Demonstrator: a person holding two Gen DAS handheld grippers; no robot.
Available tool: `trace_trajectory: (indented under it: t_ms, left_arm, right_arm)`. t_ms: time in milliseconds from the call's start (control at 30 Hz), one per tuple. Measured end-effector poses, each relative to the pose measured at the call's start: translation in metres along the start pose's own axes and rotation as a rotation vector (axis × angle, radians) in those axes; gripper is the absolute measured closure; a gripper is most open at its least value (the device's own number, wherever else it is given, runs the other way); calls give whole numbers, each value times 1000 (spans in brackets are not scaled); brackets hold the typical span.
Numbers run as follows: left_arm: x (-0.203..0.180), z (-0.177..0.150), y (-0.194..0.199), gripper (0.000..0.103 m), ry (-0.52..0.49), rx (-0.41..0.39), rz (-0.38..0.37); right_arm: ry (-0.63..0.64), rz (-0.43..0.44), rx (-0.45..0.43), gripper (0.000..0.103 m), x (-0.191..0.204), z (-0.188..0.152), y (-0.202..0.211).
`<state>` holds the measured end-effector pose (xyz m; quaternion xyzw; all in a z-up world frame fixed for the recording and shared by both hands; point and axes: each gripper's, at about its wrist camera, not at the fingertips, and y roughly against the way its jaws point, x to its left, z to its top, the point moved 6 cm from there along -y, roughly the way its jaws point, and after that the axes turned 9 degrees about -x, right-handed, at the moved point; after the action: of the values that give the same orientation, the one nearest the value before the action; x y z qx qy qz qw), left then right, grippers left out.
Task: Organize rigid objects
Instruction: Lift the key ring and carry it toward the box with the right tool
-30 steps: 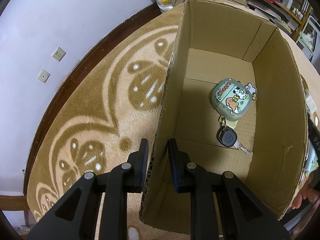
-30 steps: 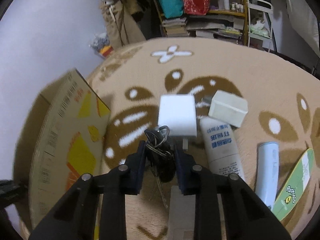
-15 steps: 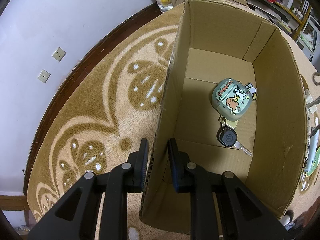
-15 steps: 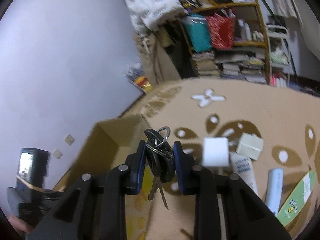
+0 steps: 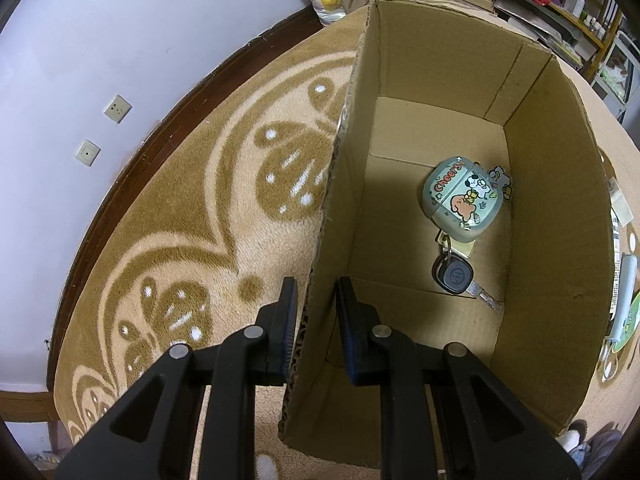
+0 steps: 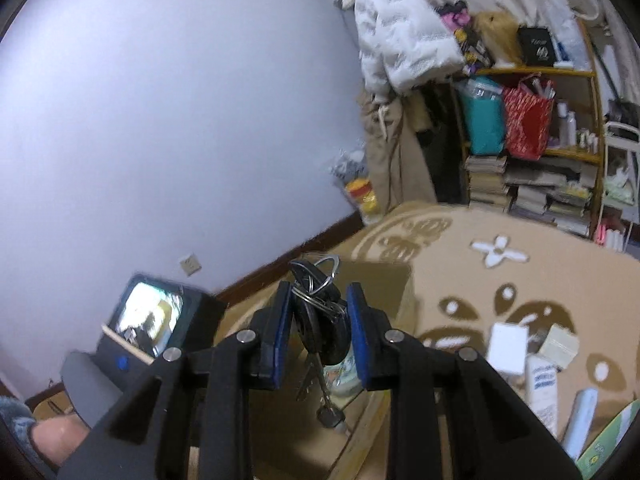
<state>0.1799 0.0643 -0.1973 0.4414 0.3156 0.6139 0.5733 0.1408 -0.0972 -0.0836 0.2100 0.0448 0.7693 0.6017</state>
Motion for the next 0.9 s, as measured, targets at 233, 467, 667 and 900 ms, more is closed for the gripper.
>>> trace_trajectory:
  t_ms: [233, 467, 667, 900]
  left_arm:
    - [-1, 0, 1, 86, -7, -2, 2]
    - [-2, 0, 1, 86, -9, -3, 2]
    - [-2, 0, 1, 86, -5, -1, 1]
    - [-2, 0, 2, 86, -5, 2, 0]
  right_arm:
    - [-15, -13, 95, 74, -9, -24, -19]
    - [-25, -34, 101, 71, -15, -26, -19]
    - [-25, -56, 95, 69, -17, -25, -14]
    - [-23, -110, 88, 43, -26, -22, -9]
